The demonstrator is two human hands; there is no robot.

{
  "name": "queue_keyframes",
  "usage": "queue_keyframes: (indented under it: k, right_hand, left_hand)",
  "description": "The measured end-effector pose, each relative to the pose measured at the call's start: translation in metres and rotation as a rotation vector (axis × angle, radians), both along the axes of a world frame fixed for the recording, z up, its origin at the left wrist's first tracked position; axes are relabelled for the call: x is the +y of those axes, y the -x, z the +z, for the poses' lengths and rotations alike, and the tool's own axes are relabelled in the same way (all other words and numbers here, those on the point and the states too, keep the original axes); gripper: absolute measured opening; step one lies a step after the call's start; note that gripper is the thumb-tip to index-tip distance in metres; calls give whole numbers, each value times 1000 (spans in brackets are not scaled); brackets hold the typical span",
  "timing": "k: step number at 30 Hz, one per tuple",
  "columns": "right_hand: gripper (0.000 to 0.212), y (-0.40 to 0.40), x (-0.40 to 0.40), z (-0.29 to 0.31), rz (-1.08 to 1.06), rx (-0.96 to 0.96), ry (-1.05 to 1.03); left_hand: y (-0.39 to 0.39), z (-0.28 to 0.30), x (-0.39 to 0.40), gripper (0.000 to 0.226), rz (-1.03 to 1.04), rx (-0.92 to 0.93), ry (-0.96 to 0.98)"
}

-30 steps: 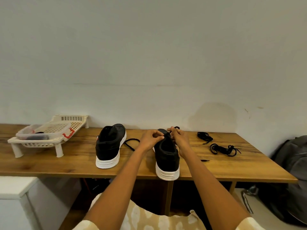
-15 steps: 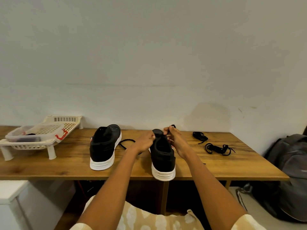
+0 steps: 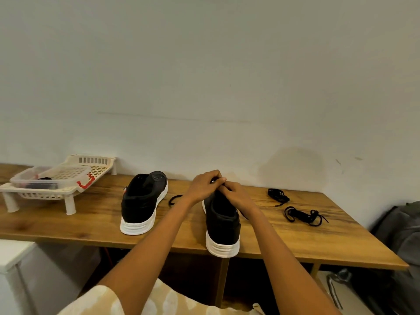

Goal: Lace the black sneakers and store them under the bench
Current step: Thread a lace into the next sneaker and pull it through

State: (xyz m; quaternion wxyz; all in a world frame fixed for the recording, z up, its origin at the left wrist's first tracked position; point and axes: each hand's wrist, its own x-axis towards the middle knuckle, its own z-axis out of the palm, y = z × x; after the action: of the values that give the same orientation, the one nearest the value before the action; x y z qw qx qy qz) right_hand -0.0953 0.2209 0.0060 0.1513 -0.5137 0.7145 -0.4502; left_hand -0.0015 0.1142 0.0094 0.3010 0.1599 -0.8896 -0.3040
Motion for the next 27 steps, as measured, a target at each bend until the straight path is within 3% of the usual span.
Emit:
queue_keyframes:
  k: [4,7,11,13,15,17,20,27]
  right_hand:
    - [33,10,-6,1,-46,-107,28]
    - [36,13,-6,2,-73,-239,44]
    - [34,11,-5,5,-51,-224,57]
    - [33,12,-4,7,-36,-221,67]
    - [33,14,-1,9,-18,-207,61]
    - [32,16,1,10,6,-163,49]
    - [28,17,4,11,58,-105,46]
    - [24,28,9,9,123,-58,62]
  left_hand:
    - [-6,21,-14,40,148,-175,196]
    - [-21,35,-36,42,195,-335,137]
    - [-41,47,-42,31,157,-1037,119]
    - [-44,52,-34,24,117,-1232,52]
    - [-38,49,-32,23,108,-1089,62]
    - [-28,42,-33,25,55,-744,136]
    - [-18,33,-27,27,-106,-391,-16]
    - [-12,16,-17,26,-208,-233,-352]
